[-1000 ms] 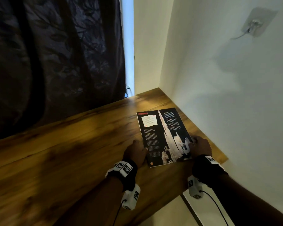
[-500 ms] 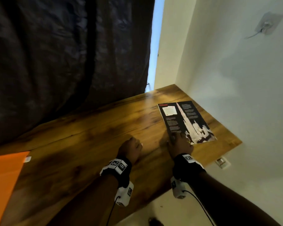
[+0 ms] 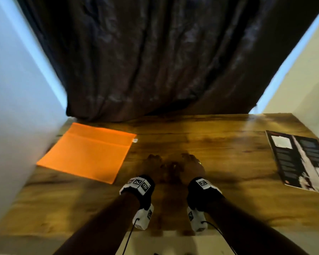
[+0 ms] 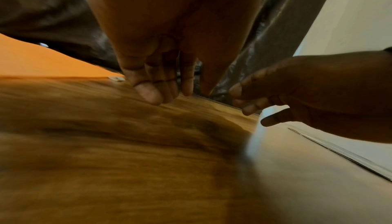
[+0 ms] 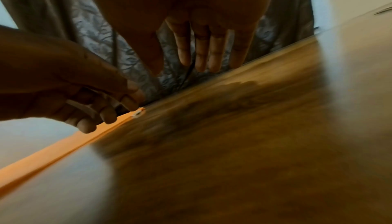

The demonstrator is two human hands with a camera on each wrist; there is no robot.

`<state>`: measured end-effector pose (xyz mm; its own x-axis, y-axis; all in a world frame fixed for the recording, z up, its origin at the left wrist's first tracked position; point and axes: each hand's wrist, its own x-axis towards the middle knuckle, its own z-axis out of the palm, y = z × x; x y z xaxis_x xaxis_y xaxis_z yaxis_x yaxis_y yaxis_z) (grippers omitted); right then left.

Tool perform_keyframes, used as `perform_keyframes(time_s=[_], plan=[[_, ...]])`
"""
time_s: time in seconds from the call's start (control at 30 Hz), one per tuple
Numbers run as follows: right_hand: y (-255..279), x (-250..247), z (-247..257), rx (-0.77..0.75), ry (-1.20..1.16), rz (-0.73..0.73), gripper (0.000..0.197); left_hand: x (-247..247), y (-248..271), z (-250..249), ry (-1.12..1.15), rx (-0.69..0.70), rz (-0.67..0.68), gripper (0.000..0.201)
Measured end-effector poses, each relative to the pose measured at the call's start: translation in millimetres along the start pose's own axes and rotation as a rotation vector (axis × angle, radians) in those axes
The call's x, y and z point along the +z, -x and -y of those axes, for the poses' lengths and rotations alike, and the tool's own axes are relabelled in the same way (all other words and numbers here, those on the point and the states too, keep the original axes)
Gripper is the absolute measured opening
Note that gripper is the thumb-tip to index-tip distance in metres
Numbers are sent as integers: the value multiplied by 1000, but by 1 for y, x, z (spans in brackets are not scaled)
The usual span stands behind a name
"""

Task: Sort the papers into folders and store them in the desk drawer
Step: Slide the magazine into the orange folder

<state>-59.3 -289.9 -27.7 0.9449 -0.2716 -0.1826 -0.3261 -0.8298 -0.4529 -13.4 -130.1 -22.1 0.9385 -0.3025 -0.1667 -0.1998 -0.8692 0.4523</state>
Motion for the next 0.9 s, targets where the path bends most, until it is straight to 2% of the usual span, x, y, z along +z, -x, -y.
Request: perform_keyframes(time_s=[0.07,0.2,0.33,0.4,0.47,0.57,0.67,0.9], plan=[[-5,13,28,-76,-7,2,62,-11,5,21,-23,-49,-60,36],[-15,34,64,-172,6,66,64,-29,9,52,-93,-79,6,39],[-26,48,91,-200,71,189,64,-44,7,83,-173,-176,-17,37],[-28,54,97,-227,70,219,65,-42,5,95,-204,-220,-25,46],[-30,57,102,-261,74,250,67,-38,4,109,-173,-332,-30,55],[-37,61,103,-270,42,282,67,-26,6,122,-173,-429,89,66],[-48,58,98,-249,32,260,57,-19,11,123,-197,-400,225,79],[-84,31,88,-268,111,133,43,-5,29,78,-237,-132,445,67]])
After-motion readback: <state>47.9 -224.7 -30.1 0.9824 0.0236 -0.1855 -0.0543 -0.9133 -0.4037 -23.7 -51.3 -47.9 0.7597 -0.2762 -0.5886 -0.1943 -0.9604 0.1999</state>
